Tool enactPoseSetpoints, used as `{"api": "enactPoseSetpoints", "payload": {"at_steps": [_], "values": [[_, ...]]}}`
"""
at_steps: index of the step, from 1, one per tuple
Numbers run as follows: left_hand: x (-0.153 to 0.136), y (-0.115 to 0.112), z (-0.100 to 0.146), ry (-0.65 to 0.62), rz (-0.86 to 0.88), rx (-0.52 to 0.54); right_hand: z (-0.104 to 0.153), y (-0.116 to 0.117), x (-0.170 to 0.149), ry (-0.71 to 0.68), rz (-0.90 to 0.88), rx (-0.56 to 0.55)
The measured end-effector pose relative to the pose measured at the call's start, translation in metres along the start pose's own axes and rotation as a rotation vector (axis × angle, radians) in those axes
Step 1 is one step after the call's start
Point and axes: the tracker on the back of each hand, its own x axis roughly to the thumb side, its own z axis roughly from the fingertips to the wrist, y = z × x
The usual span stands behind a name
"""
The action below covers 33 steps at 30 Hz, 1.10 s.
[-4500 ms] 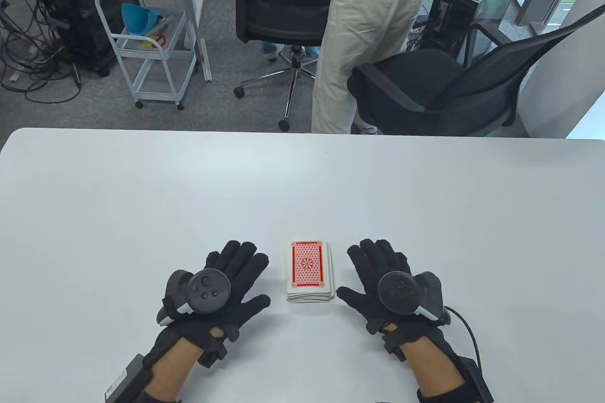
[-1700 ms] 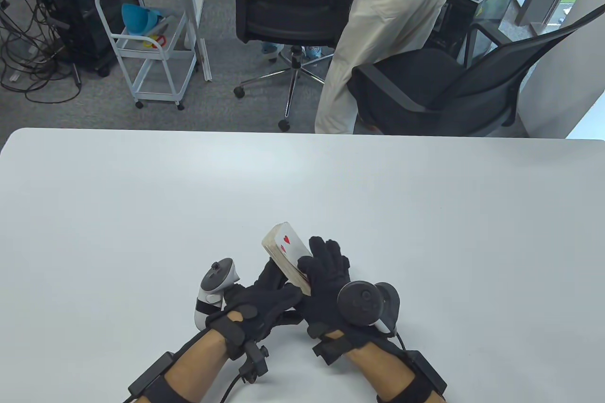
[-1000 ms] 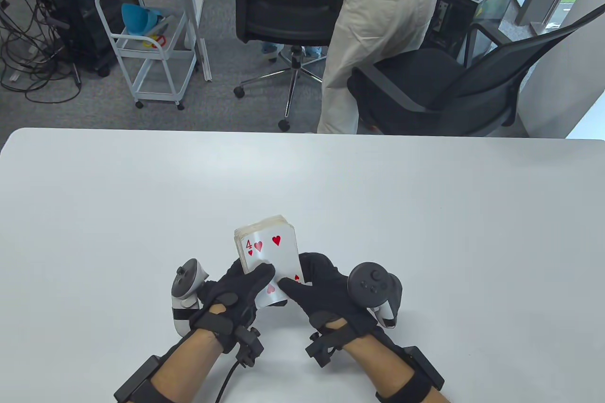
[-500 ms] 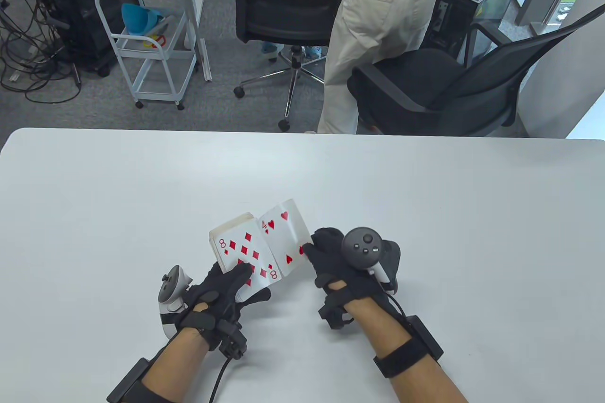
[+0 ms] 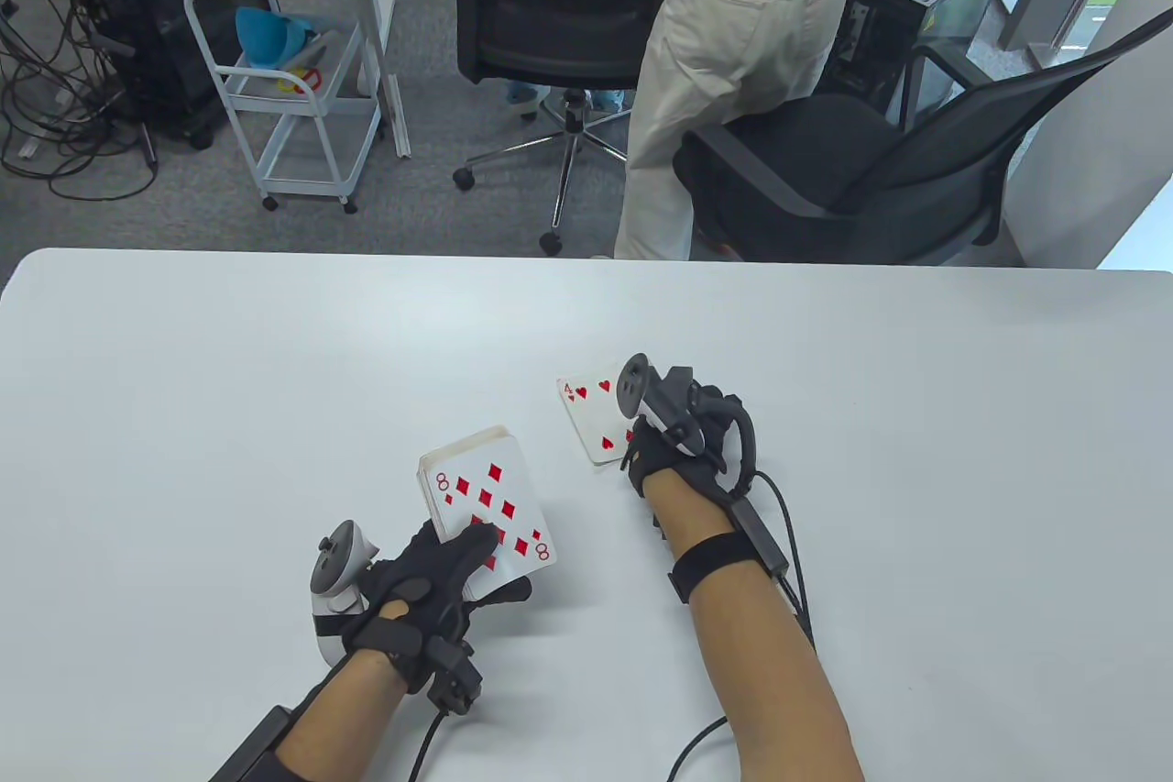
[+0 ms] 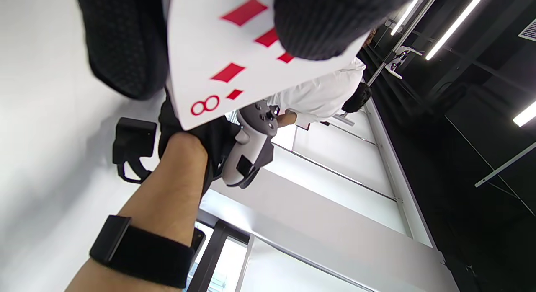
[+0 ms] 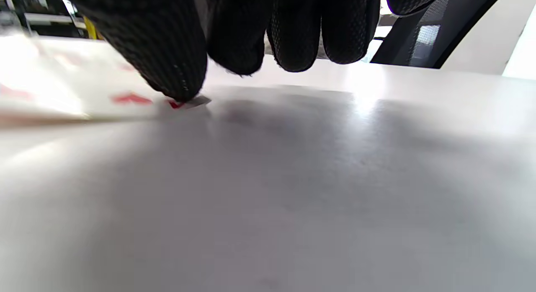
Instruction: Playing card suit sorting
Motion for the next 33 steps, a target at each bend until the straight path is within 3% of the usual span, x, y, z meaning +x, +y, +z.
{"api": "enactPoseSetpoints", "payload": {"at_steps": [4,9,15,19,22,27,33], "values": [[-0.001,0.003,0.001,0.002,-0.026,0.013,0.018,-0.015,-0.011,-0.029,-0.033,-0.079],[-0.005,0.004,-0.003,0.022,-0.045,0.016,0.070,-0.044,-0.031,-0.212,-0.277,-0.143],[-0.008,-0.003,-0.002,0.033,-0.086,-0.020,0.142,-0.045,-0.043,-0.573,-0.772,-0.035],[-0.014,-0.007,-0.004,0.047,-0.103,-0.024,0.168,-0.036,-0.038,-0.686,-0.917,0.016],[-0.017,-0.010,-0.003,0.055,-0.097,-0.038,0.180,-0.025,-0.030,-0.688,-0.845,0.059],[-0.017,-0.010,-0.002,0.035,-0.100,-0.020,0.184,-0.012,-0.025,-0.658,-0.728,0.002],[-0.022,-0.010,-0.007,0.050,-0.051,-0.033,0.184,-0.008,-0.027,-0.653,-0.907,-0.124]]}}
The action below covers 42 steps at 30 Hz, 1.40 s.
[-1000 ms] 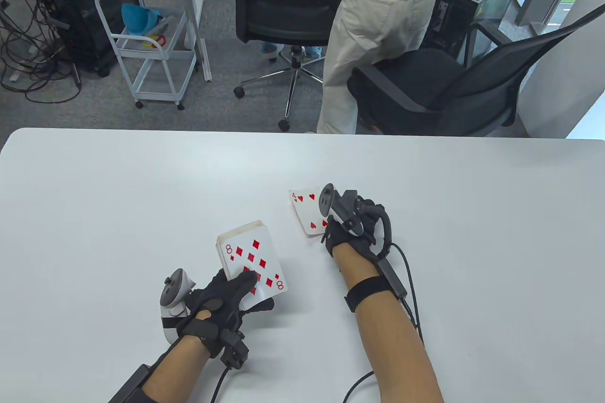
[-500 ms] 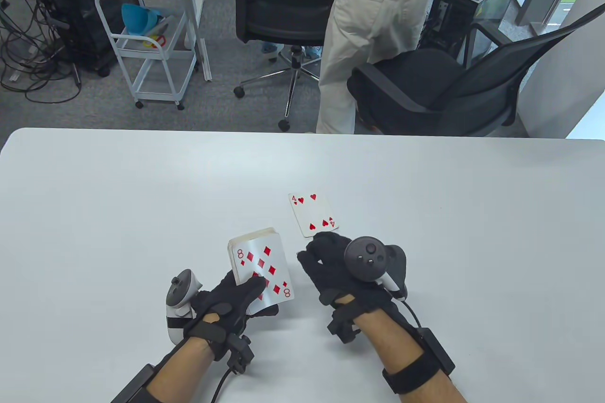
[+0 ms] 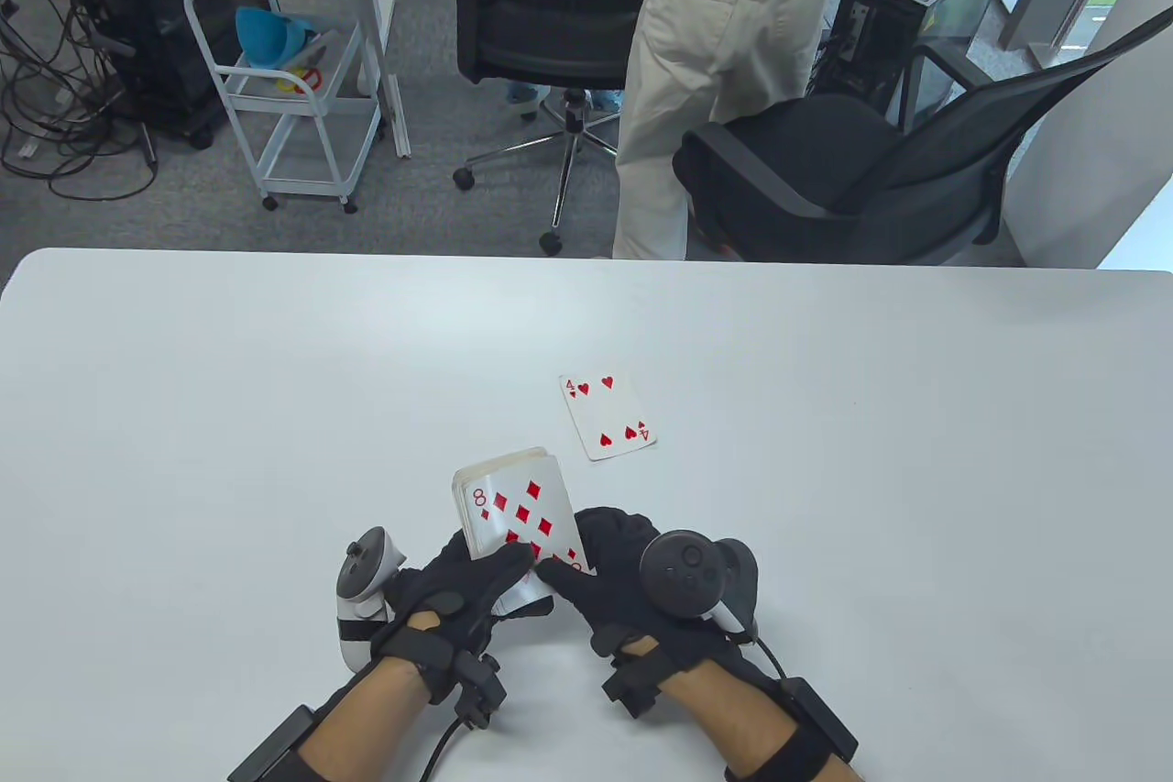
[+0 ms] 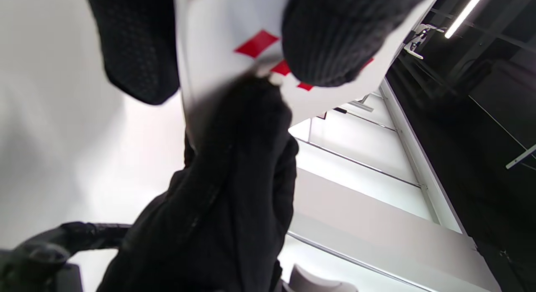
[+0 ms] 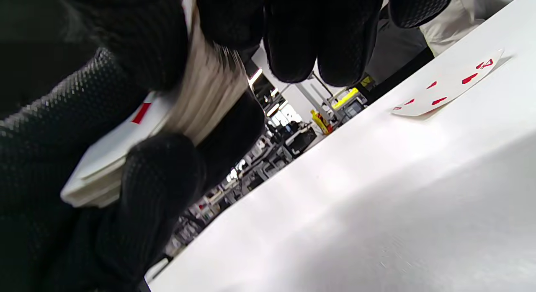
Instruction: Playing card suit sorting
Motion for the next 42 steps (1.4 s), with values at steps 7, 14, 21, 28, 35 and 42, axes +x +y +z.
{"api": "enactPoseSetpoints", "payload": {"at_steps": [7,14,21,28,35,42], "values": [[-0.004,-0.001,-0.002,0.024,0.002,-0.010,-0.003,-0.015,-0.013,0.034,0.048,-0.087],[-0.001,0.002,-0.001,0.019,0.001,0.034,-0.010,-0.074,-0.067,0.312,0.173,-0.209],[0.006,0.004,0.000,-0.005,0.005,0.037,-0.010,-0.099,-0.129,0.676,0.447,0.010],[0.005,0.002,0.001,0.001,-0.001,0.039,-0.016,-0.091,-0.132,0.741,0.703,0.021],[0.004,0.002,0.002,0.002,-0.006,0.034,-0.014,-0.092,-0.117,0.683,0.748,-0.026],[0.003,0.001,0.002,0.012,-0.006,0.030,-0.014,-0.079,-0.066,0.393,0.497,-0.079]]}}
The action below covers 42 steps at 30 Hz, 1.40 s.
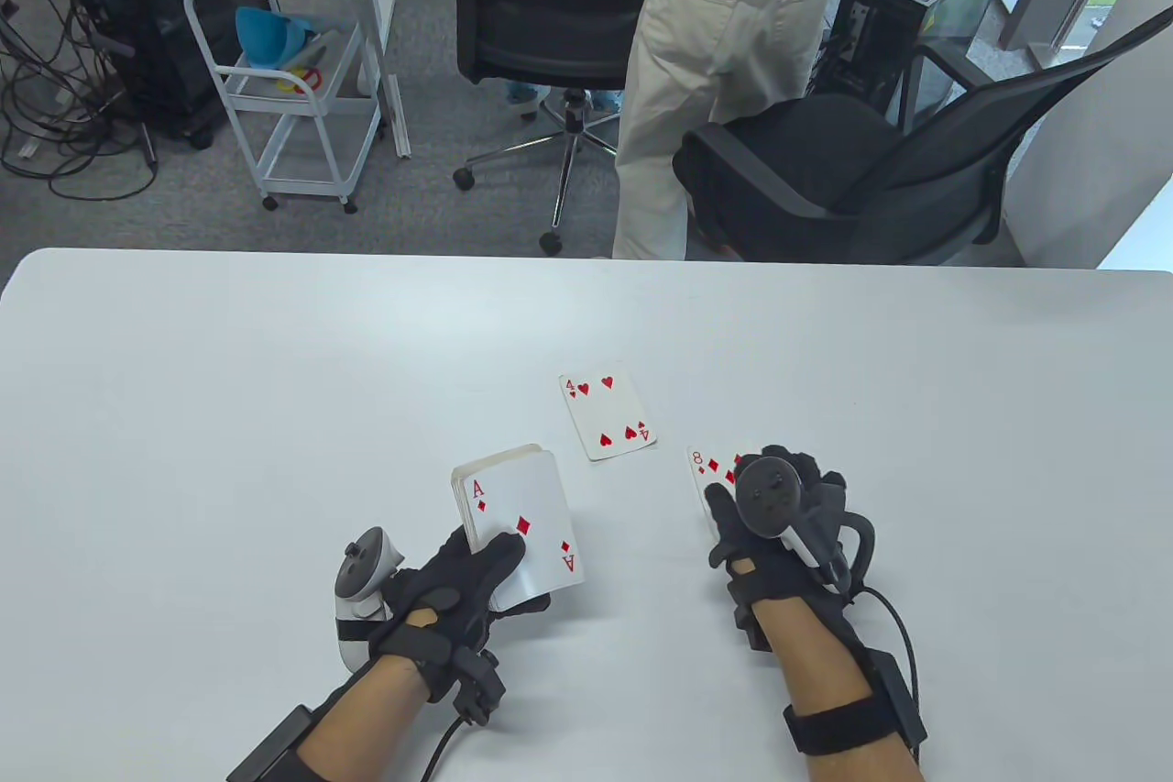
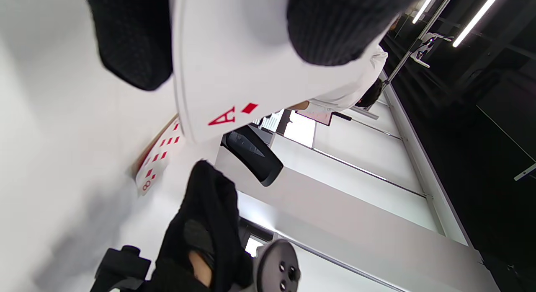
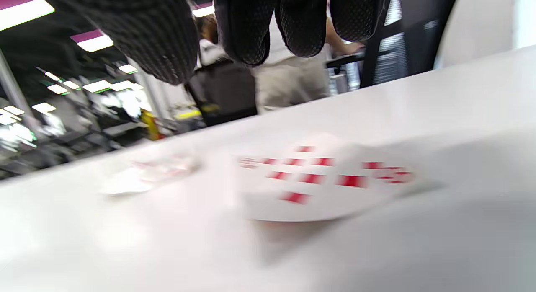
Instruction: Playing card suit sorting
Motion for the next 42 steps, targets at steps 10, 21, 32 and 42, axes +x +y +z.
{"api": "enactPoseSetpoints", "payload": {"at_steps": [10,21,32,42], "values": [[-0.002,-0.001,-0.001,0.015,-0.049,-0.016,0.041,0.015,0.067,-0.378,-0.453,0.131],[-0.005,-0.009,0.000,-0.006,-0.021,-0.047,0.059,0.030,0.077,-0.387,-0.413,0.072],[-0.010,-0.013,-0.004,0.003,0.019,-0.126,0.058,0.021,0.069,-0.377,-0.467,-0.029],[-0.009,-0.006,-0.002,0.016,-0.003,-0.069,0.035,0.004,0.039,-0.247,-0.443,-0.120]]}}
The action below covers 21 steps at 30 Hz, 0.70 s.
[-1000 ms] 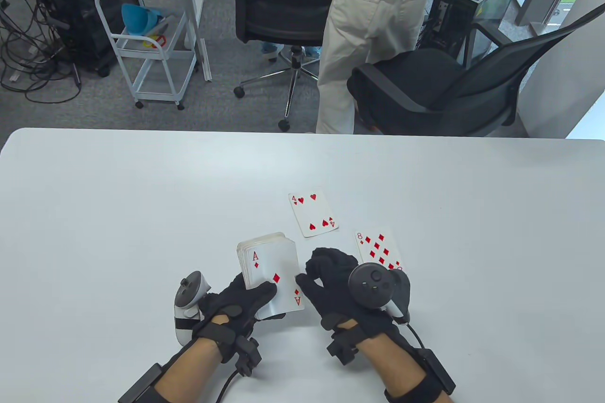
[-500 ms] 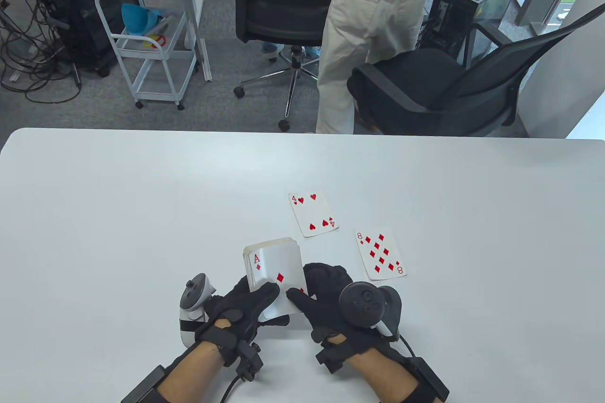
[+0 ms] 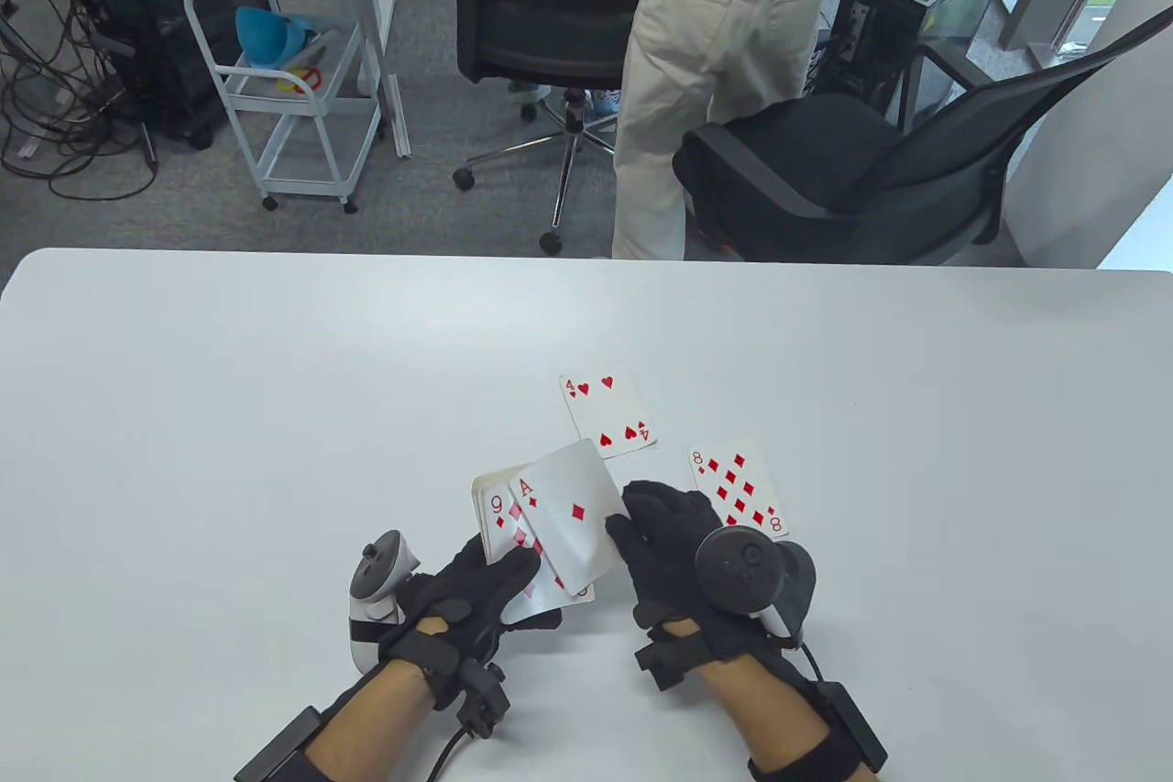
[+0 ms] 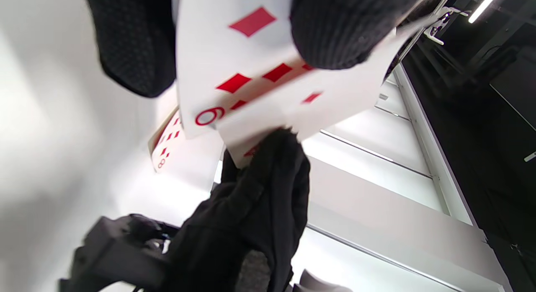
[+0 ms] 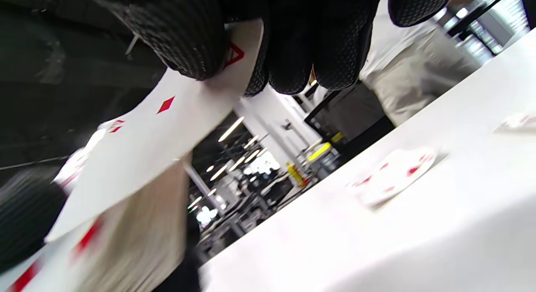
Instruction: Playing card suit sorting
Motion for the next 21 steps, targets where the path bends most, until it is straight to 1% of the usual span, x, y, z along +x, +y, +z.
{"api": "enactPoseSetpoints", "payload": {"at_steps": [3,5,8,9,10,12,13,15,17,19,21], "values": [[0.004,0.003,0.001,-0.014,0.012,0.011,-0.013,-0.028,-0.028,0.103,0.002,-0.074],[0.007,0.004,0.002,-0.023,0.004,0.015,-0.020,-0.048,-0.053,0.216,0.036,-0.098],[0.008,0.004,0.001,-0.025,-0.005,0.016,-0.028,-0.060,-0.080,0.343,0.128,-0.059],[0.007,0.004,0.001,-0.023,-0.005,0.017,-0.031,-0.060,-0.088,0.380,0.167,-0.041],[0.007,0.003,0.001,-0.021,-0.007,0.018,-0.034,-0.058,-0.096,0.431,0.205,0.023],[0.006,0.003,0.000,-0.018,-0.009,0.016,-0.036,-0.050,-0.103,0.488,0.262,0.127],[0.006,0.003,0.000,-0.017,-0.011,0.015,-0.036,-0.046,-0.105,0.503,0.291,0.152],[0.006,0.002,0.000,-0.016,-0.016,0.015,-0.038,-0.038,-0.106,0.531,0.388,0.173],[0.005,0.003,0.000,-0.018,-0.018,0.015,-0.039,-0.028,-0.105,0.557,0.536,0.206],[0.005,0.003,0.000,-0.017,-0.017,0.014,-0.039,-0.022,-0.104,0.550,0.673,0.220],[0.005,0.003,0.000,-0.015,-0.019,0.014,-0.039,-0.018,-0.104,0.559,0.733,0.224]]}}
